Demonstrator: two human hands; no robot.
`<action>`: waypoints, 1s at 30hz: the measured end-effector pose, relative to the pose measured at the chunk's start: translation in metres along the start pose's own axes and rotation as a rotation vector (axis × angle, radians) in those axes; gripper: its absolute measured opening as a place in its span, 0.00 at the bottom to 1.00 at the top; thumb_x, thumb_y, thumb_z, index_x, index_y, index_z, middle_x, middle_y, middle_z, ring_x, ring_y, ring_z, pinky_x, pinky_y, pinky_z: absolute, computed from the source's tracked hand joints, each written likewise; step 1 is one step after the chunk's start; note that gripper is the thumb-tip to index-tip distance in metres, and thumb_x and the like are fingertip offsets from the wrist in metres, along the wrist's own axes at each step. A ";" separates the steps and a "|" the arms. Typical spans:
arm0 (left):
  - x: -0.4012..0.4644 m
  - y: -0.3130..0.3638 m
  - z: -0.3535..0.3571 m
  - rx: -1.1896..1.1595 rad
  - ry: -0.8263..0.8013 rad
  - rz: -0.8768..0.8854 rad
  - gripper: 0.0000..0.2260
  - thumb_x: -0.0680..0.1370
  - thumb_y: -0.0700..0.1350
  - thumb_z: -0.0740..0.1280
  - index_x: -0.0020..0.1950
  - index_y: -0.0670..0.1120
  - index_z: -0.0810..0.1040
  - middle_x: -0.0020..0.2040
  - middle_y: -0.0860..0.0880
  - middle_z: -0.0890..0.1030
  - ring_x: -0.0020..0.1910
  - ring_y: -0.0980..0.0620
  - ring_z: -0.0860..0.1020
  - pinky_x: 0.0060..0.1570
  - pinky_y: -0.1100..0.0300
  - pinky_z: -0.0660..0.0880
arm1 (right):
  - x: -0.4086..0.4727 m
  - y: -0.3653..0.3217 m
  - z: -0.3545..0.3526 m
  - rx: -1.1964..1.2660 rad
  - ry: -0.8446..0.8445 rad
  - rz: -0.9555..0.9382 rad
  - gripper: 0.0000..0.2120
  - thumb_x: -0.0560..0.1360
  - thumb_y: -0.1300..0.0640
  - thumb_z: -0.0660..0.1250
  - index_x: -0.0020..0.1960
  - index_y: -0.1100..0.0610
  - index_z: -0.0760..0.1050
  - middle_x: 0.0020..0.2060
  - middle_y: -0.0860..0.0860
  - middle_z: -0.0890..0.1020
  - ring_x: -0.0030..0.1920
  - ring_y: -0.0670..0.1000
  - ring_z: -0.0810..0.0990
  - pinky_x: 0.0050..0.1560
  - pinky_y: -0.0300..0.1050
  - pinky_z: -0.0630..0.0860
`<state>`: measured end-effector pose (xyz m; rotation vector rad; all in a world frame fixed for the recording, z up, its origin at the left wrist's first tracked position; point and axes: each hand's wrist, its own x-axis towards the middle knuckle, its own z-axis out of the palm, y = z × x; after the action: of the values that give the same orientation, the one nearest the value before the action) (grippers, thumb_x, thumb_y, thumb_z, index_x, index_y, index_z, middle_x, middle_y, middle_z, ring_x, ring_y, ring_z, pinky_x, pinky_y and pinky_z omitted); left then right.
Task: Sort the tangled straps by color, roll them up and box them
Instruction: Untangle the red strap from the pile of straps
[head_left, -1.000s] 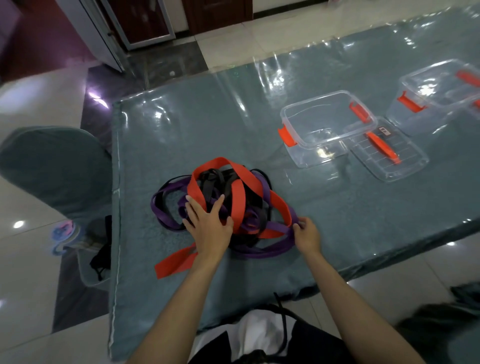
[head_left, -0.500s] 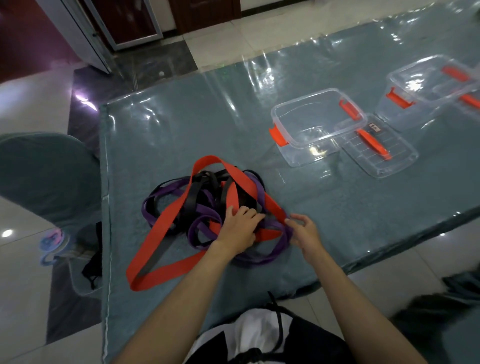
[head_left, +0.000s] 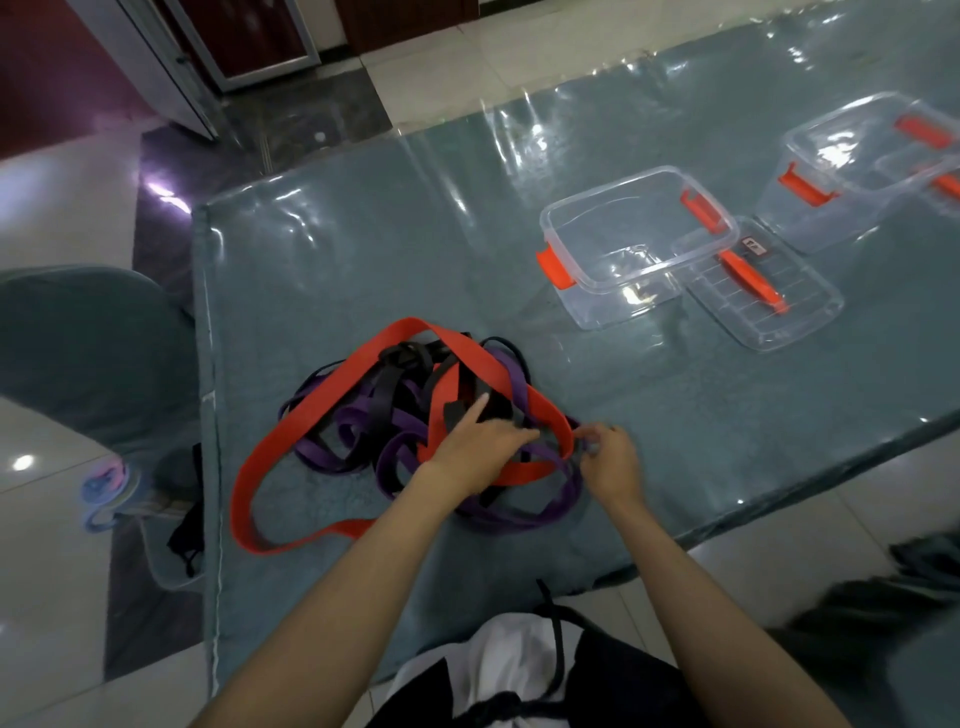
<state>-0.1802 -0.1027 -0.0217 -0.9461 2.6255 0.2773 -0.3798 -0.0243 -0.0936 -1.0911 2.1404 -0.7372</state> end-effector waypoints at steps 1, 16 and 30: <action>0.001 0.001 0.001 -0.046 -0.058 -0.009 0.32 0.79 0.37 0.64 0.83 0.51 0.63 0.75 0.50 0.76 0.75 0.46 0.72 0.80 0.39 0.47 | 0.002 0.000 0.001 -0.008 -0.017 0.005 0.17 0.75 0.73 0.67 0.61 0.63 0.84 0.56 0.64 0.80 0.54 0.64 0.82 0.59 0.52 0.77; -0.009 -0.001 0.015 -0.047 0.066 -0.071 0.13 0.79 0.48 0.70 0.63 0.52 0.79 0.62 0.51 0.73 0.63 0.47 0.71 0.63 0.46 0.63 | 0.015 0.001 0.001 0.333 -0.200 0.230 0.15 0.76 0.76 0.68 0.55 0.60 0.82 0.51 0.62 0.83 0.45 0.56 0.82 0.36 0.49 0.85; -0.052 -0.033 0.002 -0.243 0.061 0.051 0.16 0.77 0.59 0.70 0.65 0.62 0.80 0.55 0.56 0.75 0.58 0.52 0.70 0.59 0.50 0.66 | 0.025 -0.063 0.017 1.031 -0.583 0.498 0.13 0.82 0.54 0.70 0.62 0.59 0.74 0.51 0.62 0.82 0.47 0.57 0.85 0.47 0.53 0.84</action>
<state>-0.1204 -0.0968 -0.0064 -0.9770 2.7178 0.6004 -0.3474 -0.0802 -0.0668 -0.1536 1.1581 -0.9436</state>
